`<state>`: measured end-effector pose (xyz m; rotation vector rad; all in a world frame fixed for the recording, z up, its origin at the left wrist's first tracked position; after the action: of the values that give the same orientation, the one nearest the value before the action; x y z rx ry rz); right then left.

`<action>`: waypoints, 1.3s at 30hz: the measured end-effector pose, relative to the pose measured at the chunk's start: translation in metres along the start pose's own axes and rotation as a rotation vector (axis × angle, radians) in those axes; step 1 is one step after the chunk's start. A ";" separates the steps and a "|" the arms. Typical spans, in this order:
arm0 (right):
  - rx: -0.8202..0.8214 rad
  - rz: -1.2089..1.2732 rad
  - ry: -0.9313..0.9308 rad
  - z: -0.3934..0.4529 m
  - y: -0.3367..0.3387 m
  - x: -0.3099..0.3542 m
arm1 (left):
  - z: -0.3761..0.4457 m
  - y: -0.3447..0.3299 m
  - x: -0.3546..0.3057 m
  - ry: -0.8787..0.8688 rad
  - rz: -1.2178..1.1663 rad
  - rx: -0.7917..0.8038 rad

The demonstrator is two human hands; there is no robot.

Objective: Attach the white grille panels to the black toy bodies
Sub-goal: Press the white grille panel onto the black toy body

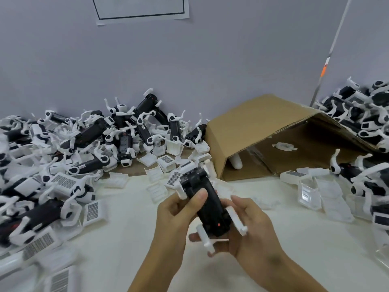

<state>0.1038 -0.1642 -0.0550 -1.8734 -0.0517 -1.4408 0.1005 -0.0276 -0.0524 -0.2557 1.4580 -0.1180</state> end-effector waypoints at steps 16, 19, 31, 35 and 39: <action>-0.077 -0.277 0.321 -0.008 -0.018 -0.011 | -0.004 0.002 -0.008 -0.114 -0.011 -0.169; -0.148 -0.308 0.305 -0.008 -0.016 -0.012 | -0.005 -0.001 -0.007 -0.130 0.021 -0.141; -0.145 -0.328 0.362 -0.012 -0.015 -0.011 | -0.006 -0.002 -0.007 -0.165 0.016 -0.123; -0.131 -0.319 0.338 -0.012 -0.014 -0.010 | -0.006 -0.003 -0.006 -0.178 0.033 -0.103; -0.142 -0.354 0.303 -0.010 -0.012 -0.011 | -0.005 -0.003 -0.006 -0.133 0.003 -0.126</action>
<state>0.0859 -0.1568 -0.0572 -1.7977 -0.1428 -2.0054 0.0953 -0.0296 -0.0466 -0.3573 1.3355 -0.0068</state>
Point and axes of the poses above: each hand's wrist, its own z-axis towards the middle knuckle, its own y-axis out of the back of the hand, x = y × z, the point moved 3 cm from there along z, towards the middle knuckle, and after that the axes turned 4 degrees about x, right-handed, at the moved point
